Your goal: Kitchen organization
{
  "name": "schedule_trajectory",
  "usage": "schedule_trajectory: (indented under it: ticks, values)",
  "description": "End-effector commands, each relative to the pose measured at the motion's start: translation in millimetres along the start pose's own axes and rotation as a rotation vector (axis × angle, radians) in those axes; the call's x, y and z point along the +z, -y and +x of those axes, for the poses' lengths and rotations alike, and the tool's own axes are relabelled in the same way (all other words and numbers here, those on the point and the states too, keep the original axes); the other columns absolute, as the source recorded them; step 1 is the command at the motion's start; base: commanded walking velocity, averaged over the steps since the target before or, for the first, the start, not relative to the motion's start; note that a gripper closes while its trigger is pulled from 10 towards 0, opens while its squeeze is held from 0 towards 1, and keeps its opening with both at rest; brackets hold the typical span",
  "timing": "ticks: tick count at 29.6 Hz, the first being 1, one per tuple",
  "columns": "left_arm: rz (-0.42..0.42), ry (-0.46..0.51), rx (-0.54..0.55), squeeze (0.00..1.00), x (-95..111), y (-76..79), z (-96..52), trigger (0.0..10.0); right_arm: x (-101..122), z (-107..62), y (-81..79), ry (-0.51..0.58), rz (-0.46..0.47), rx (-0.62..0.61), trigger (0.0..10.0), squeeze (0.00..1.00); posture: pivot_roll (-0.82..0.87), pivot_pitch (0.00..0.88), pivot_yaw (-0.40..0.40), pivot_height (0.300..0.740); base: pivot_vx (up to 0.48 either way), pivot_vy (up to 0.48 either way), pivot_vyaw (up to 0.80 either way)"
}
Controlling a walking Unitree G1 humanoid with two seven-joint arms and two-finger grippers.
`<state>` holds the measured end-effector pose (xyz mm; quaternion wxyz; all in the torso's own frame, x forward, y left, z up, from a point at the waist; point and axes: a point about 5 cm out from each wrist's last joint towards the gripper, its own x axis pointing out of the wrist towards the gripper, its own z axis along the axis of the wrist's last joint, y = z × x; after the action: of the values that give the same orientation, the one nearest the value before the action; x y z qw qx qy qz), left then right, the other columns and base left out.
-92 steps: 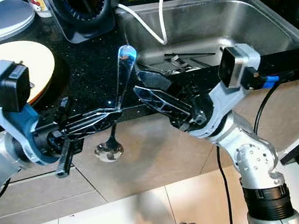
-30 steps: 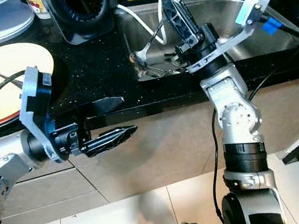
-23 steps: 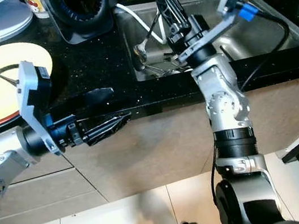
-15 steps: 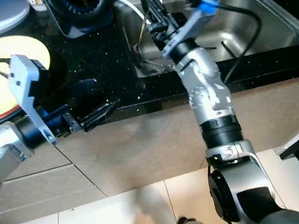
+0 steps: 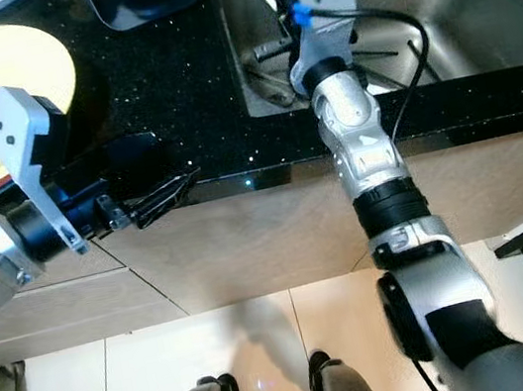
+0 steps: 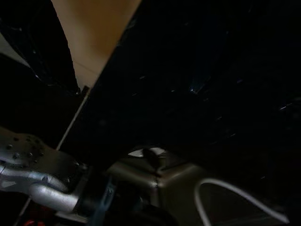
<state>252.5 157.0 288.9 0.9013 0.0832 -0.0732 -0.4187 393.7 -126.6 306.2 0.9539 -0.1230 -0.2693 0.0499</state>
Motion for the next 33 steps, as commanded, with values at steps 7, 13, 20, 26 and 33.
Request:
schedule_trajectory:
  ticks: [7, 13, 20, 26, 33]
  values:
    - [0.055, -0.014, 0.001, 0.0, 14.1, 1.2, -5.9, 10.0, -8.0, -2.4, 29.4, -0.013, -0.087, -0.144, 10.0, 0.67, 0.22, 0.362, -0.027, 0.74, 0.0, 0.0, 0.0]
    - [0.062, -0.024, -0.009, 0.0, 13.4, 3.5, -4.2, 10.0, -2.2, 0.0, 27.9, 0.036, -0.038, -0.149, 10.0, 1.0, 0.22, 0.348, -0.026, 0.74, 0.0, 0.0, 0.0]
    - [0.066, -0.018, -0.011, 0.0, 13.2, 3.2, -1.3, 10.0, 20.6, 6.0, 29.3, 0.151, 0.21, -0.143, 10.0, 0.0, 0.22, 0.314, -0.029, 0.74, 0.0, 0.0, 0.0]
    - [0.094, 0.013, 0.005, 0.0, 17.2, -3.3, 2.0, 10.0, 62.6, -2.1, 31.8, 0.377, 0.649, 0.083, 10.0, 0.0, 0.2, 0.256, -0.03, 0.74, 0.0, 0.0, 0.0]
    - [0.121, 0.061, 0.027, 0.0, 23.6, -11.3, 3.8, 10.0, 89.7, -34.6, 26.7, 0.549, 0.84, 0.387, 10.0, 0.0, 0.18, 0.207, -0.03, 0.74, 0.0, 0.0, 0.0]
